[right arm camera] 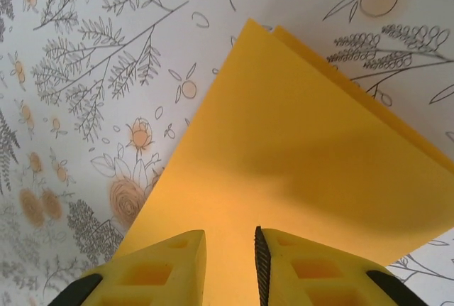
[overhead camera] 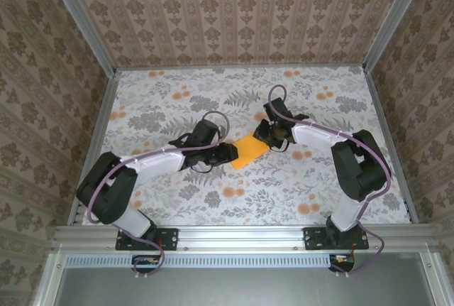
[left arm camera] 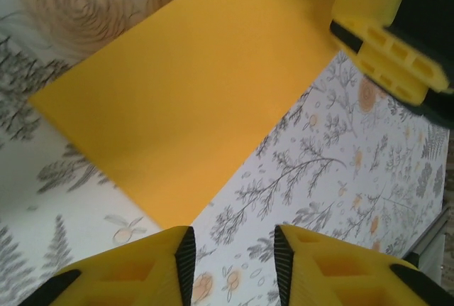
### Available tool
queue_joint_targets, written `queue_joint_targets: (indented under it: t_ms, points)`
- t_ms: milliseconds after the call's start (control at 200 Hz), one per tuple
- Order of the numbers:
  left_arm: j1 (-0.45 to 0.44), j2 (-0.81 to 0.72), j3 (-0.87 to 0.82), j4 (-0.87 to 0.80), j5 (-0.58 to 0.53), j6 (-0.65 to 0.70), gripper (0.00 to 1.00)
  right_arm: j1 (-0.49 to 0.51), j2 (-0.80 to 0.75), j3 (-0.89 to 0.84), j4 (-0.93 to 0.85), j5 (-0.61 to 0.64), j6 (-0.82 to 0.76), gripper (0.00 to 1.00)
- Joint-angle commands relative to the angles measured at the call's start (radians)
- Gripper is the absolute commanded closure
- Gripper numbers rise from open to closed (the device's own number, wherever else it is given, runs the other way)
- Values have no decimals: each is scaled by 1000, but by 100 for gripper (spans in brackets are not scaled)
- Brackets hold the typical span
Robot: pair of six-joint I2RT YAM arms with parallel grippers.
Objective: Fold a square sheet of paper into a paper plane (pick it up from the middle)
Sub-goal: Rotate the square sheet of paper at the center of the table.
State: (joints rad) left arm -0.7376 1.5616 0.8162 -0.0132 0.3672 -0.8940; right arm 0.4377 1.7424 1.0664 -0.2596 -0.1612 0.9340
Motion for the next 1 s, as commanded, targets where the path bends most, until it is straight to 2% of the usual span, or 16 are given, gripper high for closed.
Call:
queue_joint_targets:
  t_ms: [0, 220, 470, 795, 995]
  points:
    - [-8, 54, 63, 29, 17, -29, 67, -16, -31, -42, 38, -75, -48, 73]
    - [-9, 188, 141, -16, 25, -19, 74, -61, -54, -87, 42, -119, -111, 73]
    - [-8, 268, 213, -153, -3, 27, 76, -69, -94, -94, 20, -124, -147, 73]
    - [49, 273, 227, -377, -43, 227, 77, -70, -130, -97, 2, -116, -166, 73]
    - [104, 243, 255, -464, -56, 425, 77, -61, -139, -118, 41, -140, -150, 73]
